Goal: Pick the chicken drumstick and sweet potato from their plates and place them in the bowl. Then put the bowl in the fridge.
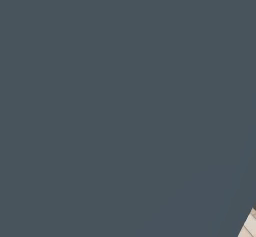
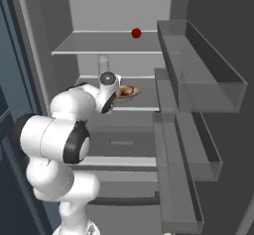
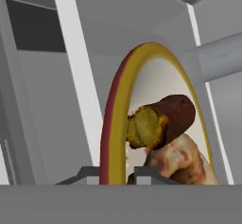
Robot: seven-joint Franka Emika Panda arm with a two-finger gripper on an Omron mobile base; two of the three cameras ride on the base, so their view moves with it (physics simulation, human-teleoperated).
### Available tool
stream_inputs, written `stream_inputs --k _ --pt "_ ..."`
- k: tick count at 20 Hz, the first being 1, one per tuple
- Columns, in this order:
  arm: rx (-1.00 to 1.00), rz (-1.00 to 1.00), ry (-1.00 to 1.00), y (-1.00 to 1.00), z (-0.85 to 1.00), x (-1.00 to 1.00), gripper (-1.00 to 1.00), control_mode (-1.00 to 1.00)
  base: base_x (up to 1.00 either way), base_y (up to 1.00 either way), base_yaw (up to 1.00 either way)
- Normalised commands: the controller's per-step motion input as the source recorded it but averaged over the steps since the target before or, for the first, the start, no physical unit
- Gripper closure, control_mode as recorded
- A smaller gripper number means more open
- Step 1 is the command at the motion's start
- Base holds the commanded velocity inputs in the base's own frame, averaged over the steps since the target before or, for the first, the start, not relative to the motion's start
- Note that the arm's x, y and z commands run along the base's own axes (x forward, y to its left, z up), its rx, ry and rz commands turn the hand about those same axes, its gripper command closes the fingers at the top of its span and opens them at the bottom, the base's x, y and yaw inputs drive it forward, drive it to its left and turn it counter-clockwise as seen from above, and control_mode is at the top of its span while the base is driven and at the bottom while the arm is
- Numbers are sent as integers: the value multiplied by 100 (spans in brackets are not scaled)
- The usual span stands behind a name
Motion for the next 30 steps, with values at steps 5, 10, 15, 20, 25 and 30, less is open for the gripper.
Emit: stream_inputs --k 5,10,15,20,25,30 --pt "3 5 0 -8 -15 33 100 -100 0 0 0" --pt "1 3 0 0 -8 39 100 -100 0 0 0" --pt "0 0 0 0 -9 43 100 -100 0 0 0" --pt "0 0 0 -1 -12 44 100 -100 0 0 0" --pt "0 0 0 -2 -7 42 100 -100 0 0 0" --pt "0 0 2 0 -1 35 100 -100 0 0 0"
